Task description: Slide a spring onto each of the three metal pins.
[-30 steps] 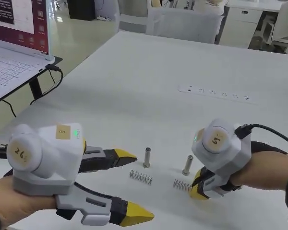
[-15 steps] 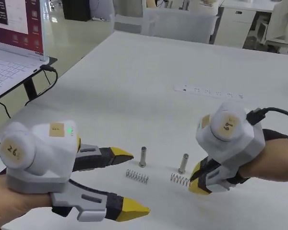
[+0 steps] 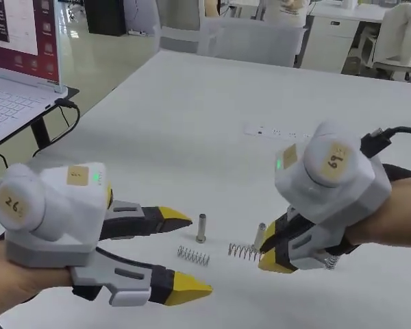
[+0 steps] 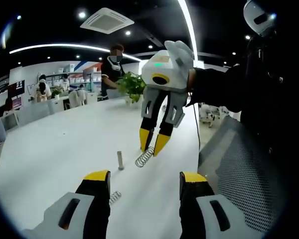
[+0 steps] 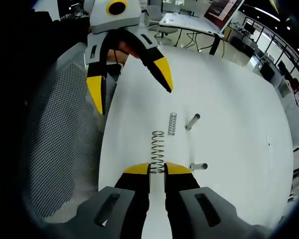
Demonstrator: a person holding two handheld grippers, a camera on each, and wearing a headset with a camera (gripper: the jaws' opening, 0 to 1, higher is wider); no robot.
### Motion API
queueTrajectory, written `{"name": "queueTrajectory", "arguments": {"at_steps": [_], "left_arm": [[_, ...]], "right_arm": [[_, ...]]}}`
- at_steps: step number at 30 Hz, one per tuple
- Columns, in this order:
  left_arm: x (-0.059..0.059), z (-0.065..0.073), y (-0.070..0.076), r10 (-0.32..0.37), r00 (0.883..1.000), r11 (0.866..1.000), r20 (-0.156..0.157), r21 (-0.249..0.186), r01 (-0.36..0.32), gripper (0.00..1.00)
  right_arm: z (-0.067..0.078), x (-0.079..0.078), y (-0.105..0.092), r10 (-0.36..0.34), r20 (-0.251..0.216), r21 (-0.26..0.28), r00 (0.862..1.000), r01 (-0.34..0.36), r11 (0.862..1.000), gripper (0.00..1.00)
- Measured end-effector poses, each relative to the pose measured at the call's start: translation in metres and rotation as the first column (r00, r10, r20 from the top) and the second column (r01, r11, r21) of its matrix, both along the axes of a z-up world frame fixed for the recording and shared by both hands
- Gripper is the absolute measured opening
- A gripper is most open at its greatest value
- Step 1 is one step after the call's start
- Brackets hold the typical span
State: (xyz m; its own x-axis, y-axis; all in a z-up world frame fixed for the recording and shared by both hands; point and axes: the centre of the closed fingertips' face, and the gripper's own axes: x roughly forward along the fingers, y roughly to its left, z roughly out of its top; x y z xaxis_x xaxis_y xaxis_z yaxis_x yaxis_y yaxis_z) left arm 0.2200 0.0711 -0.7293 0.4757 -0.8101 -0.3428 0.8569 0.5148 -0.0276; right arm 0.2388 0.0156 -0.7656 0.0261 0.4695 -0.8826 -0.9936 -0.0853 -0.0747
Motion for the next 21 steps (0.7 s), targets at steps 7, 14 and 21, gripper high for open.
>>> {"name": "queueTrajectory", "arguments": {"at_steps": [7,14,21], "left_arm": [[0.002,0.011,-0.007,-0.034,0.999,0.999,0.023,-0.002,0.034,0.43],[0.000,0.014,-0.013,-0.057,0.998,0.998,0.032,-0.009,0.057,0.38],[-0.001,0.016,-0.018,-0.070,0.997,0.997,0.044,-0.020,0.071,0.31]], "right_arm": [[0.015,-0.006,0.006,0.032,0.014,0.022,0.999,-0.033,0.999,0.08],[0.025,-0.011,0.012,0.072,0.039,0.035,0.997,-0.073,0.997,0.08],[0.030,-0.017,0.018,0.106,0.053,0.047,0.993,-0.109,0.993,0.08]]}}
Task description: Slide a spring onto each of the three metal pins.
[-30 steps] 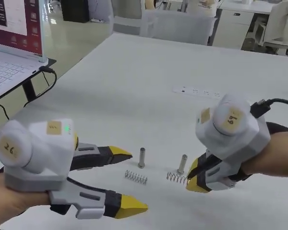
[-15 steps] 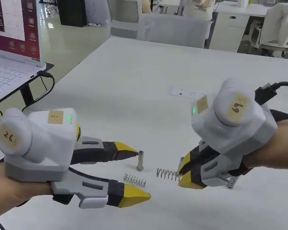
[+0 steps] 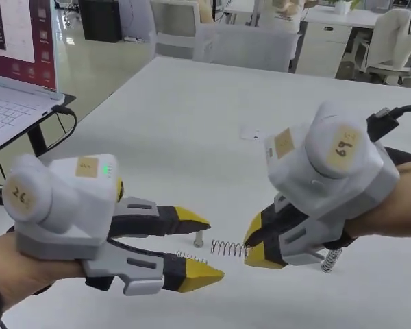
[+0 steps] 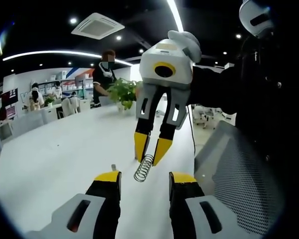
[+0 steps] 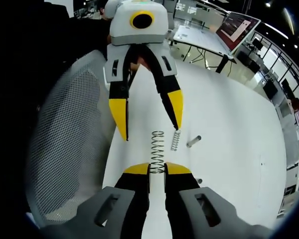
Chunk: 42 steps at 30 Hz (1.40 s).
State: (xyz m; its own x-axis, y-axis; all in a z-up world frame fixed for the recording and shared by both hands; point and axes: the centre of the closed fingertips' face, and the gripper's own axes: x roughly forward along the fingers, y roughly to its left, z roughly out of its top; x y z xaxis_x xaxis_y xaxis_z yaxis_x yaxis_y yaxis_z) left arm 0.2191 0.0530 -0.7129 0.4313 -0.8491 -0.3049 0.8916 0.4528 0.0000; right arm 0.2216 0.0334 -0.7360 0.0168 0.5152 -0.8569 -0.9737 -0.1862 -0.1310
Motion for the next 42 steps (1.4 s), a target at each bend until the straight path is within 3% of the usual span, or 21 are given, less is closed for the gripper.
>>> {"name": "queueTrajectory", "arguments": {"at_steps": [26,42], "left_arm": [[-0.003,-0.003,-0.007,-0.034,0.999,0.999,-0.003,-0.002,0.034,0.04],[-0.010,-0.005,-0.010,-0.059,0.998,0.998,-0.021,-0.016,0.059,0.02]], "right_arm": [[0.005,-0.011,0.005,0.070,0.023,0.006,0.997,-0.070,0.998,0.08],[0.002,-0.014,0.003,0.082,0.018,0.003,0.996,-0.082,0.997,0.09]]}}
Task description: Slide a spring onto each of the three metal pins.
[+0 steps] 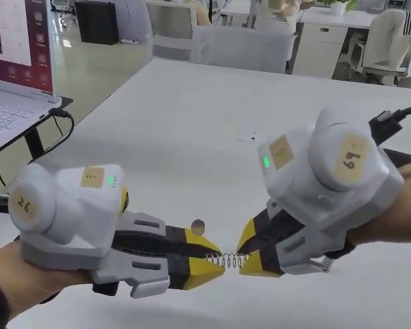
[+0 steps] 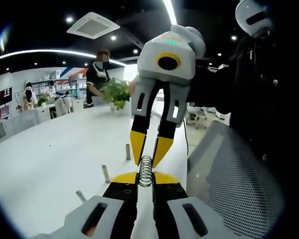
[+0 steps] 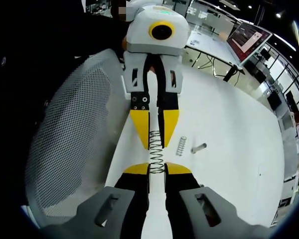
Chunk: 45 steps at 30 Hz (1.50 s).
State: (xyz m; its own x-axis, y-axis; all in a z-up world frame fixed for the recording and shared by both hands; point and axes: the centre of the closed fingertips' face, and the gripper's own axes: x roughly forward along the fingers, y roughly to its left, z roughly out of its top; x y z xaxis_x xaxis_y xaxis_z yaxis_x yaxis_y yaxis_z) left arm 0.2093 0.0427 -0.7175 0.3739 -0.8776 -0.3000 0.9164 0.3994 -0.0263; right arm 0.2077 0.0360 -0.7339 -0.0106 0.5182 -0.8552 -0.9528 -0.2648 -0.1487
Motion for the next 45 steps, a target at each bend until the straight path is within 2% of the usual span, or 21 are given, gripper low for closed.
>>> {"name": "queueTrajectory", "arguments": {"at_steps": [8,14,21,25,34,45], "left_arm": [[-0.001,0.003,-0.002,-0.007,1.000,1.000,0.002,-0.017,0.007,0.02],[-0.003,0.014,-0.003,-0.014,1.000,0.998,0.012,-0.063,0.015,0.02],[-0.002,0.014,-0.003,-0.012,1.000,0.998,0.013,-0.067,0.013,0.02],[-0.002,0.012,-0.003,-0.010,1.000,0.998,0.012,-0.058,0.011,0.03],[-0.003,0.002,-0.005,-0.024,1.000,1.000,0.020,-0.002,0.024,0.03],[-0.003,-0.002,-0.006,-0.031,0.999,0.999,0.023,0.017,0.031,0.03]], "right_arm": [[-0.005,0.002,0.000,-0.014,-0.019,0.006,1.000,0.014,1.000,0.12],[-0.011,0.001,-0.002,-0.021,-0.033,0.002,0.999,0.021,1.000,0.12],[-0.011,0.001,-0.001,-0.016,-0.032,0.009,0.999,0.016,1.000,0.09],[-0.007,0.001,-0.001,-0.019,-0.027,0.017,0.999,0.019,1.000,0.09],[0.005,-0.002,0.002,-0.019,-0.038,0.041,0.999,0.021,0.999,0.09],[0.015,-0.008,0.008,0.000,-0.043,0.054,0.999,0.002,0.999,0.09]]}}
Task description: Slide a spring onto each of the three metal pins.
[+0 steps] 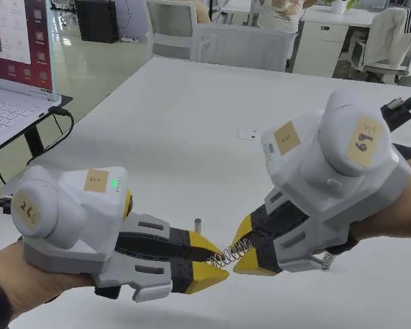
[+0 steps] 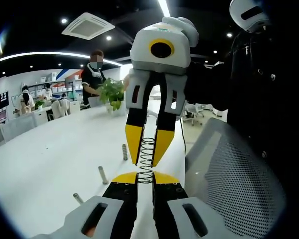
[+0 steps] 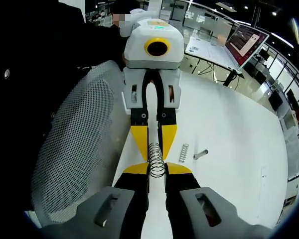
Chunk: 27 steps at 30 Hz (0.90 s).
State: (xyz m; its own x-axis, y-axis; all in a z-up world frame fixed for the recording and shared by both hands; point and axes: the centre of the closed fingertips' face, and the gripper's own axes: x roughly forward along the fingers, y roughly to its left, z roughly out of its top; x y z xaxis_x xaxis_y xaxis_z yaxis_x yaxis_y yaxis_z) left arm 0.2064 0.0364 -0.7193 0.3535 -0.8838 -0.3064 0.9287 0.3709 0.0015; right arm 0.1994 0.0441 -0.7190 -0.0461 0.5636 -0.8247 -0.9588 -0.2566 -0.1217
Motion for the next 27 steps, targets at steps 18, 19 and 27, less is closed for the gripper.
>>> {"name": "queueTrajectory", "arguments": {"at_steps": [18,19,27], "left_arm": [[-0.003,-0.004,-0.002,-0.014,1.000,1.000,-0.010,0.010,0.014,0.03],[-0.004,-0.004,-0.002,-0.015,1.000,1.000,-0.011,0.010,0.015,0.03],[-0.004,-0.005,-0.003,-0.016,1.000,1.000,-0.016,0.009,0.016,0.03]], "right_arm": [[0.004,-0.009,0.007,0.029,0.010,-0.026,1.000,-0.029,0.999,0.09],[0.004,-0.009,0.007,0.030,0.011,-0.029,0.999,-0.030,0.999,0.09],[0.005,-0.011,0.009,0.038,0.015,-0.033,0.999,-0.037,0.999,0.09]]}}
